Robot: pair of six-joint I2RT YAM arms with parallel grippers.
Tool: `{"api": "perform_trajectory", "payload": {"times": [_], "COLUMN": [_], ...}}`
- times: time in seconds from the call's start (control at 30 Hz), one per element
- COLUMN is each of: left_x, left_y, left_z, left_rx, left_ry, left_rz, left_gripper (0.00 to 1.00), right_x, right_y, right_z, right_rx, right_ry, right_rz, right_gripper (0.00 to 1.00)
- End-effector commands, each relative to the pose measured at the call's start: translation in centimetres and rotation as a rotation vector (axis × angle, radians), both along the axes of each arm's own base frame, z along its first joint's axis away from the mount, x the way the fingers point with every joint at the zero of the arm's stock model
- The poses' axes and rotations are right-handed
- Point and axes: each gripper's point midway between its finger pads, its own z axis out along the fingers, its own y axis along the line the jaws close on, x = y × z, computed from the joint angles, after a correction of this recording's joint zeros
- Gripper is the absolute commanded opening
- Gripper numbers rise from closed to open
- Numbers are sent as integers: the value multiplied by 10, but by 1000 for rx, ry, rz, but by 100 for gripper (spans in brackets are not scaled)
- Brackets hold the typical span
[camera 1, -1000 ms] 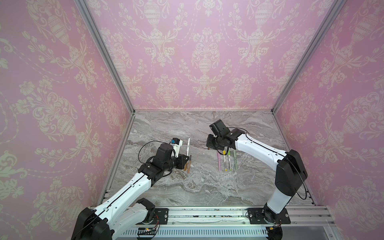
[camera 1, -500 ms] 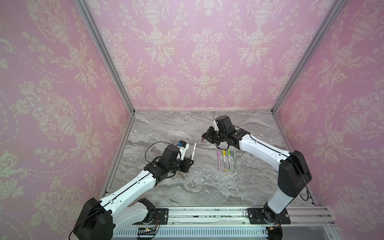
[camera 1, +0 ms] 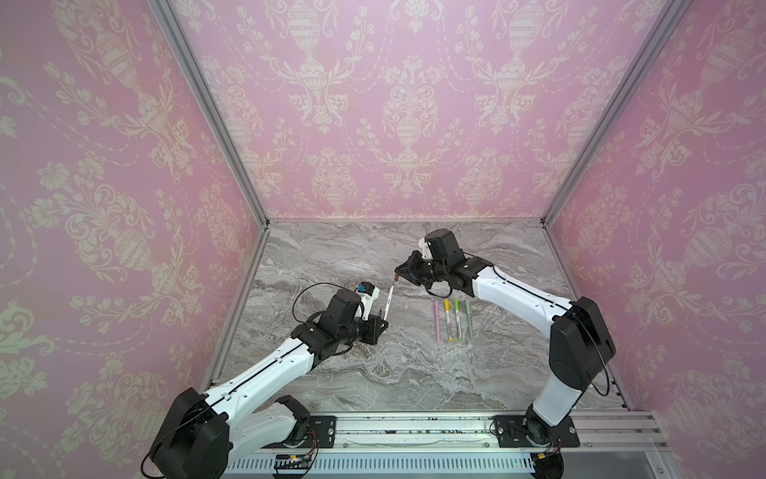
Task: Insert the pens into the pen caps
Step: 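Press the red-brown cap down onto the white pen with the right gripper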
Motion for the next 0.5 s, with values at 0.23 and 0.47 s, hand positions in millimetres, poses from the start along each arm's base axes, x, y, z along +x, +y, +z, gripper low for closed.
{"api": "perform_trajectory", "payload": {"times": [0.23,0.47], "left_x": [3,4], "left_y": [-6,-5], "left_z": [13,13], "left_rx": [-10,-7], "left_ry": [-53,-55], "left_rz": [-24,-16], "left_gripper": [0,0], "right_x": [-2,-8], "right_y": [11,14], "right_z": [2,5], "right_rx": [-1,4], "right_ry": [-8,-11], "right_rz": [28,44], "right_gripper": [0,0]}}
